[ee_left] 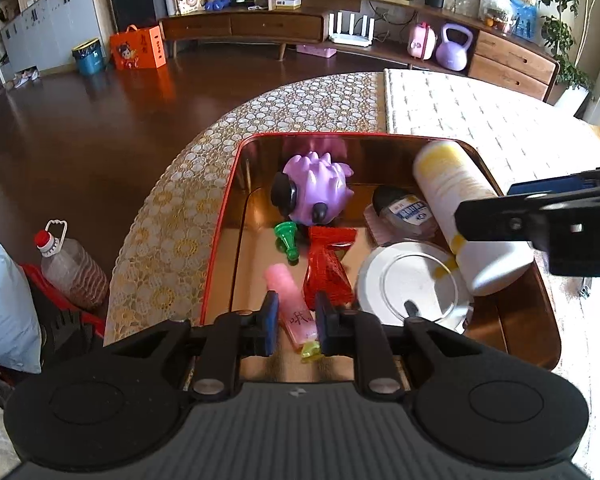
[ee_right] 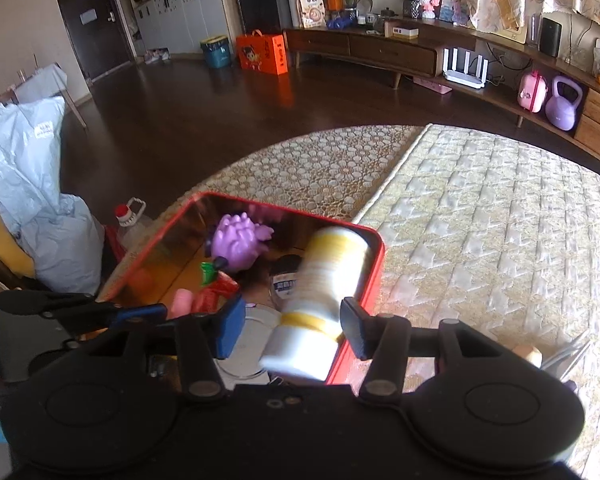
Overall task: Organize rigid objects
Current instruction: 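Open the left tool to drop the lip balm while the right tool releases the DHA bottle in the box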
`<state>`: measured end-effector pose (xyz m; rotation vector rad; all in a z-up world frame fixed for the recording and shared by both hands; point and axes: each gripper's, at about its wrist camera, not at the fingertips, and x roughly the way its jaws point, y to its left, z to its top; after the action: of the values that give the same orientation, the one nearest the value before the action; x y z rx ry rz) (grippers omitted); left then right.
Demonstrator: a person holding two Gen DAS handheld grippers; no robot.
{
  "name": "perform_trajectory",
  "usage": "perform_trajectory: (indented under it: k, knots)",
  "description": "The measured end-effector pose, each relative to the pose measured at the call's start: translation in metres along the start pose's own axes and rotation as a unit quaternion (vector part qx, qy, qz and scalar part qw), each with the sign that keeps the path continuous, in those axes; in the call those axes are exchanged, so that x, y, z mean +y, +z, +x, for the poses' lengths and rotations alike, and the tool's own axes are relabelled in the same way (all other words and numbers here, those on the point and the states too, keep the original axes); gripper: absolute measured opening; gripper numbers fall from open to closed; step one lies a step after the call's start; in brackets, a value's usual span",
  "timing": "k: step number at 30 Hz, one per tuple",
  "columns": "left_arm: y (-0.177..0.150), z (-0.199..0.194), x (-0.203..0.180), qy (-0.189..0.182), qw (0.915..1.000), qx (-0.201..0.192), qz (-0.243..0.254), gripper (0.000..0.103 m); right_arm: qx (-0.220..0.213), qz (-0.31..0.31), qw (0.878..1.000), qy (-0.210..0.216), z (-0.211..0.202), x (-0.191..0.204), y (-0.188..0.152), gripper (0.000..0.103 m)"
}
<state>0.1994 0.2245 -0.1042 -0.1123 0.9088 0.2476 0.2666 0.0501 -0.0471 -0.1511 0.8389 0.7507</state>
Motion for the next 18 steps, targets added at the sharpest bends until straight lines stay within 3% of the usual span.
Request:
perform_trajectory:
  k: [3, 11, 12, 15, 18]
  knots:
    - [-0.001, -0.006, -0.003, 0.004, 1.0000, -0.005, 0.001, 0.030, -0.004, 0.002, 1.000, 0.009, -0.009, -0.001, -0.003, 0.058]
    - [-0.002, -0.024, -0.008, 0.009, 0.9998, -0.016, 0.011, 0.032, -0.018, 0.012, 0.999, 0.028, -0.034, -0.004, -0.015, 0.060]
    - [-0.003, -0.026, -0.009, 0.009, 0.9997, -0.017, 0.012, 0.035, -0.019, 0.015, 0.999, 0.031, -0.038, -0.005, -0.016, 0.060]
    - [-0.005, -0.037, -0.010, 0.006, 0.9994, -0.033, 0.008, 0.068, -0.027, 0.019, 0.999, 0.038, -0.049, -0.008, -0.022, 0.062]
    - [-0.007, -0.048, -0.014, 0.007, 0.9988, -0.048, 0.011, 0.070, -0.034, 0.026, 0.998, 0.043, -0.061, -0.011, -0.029, 0.062]
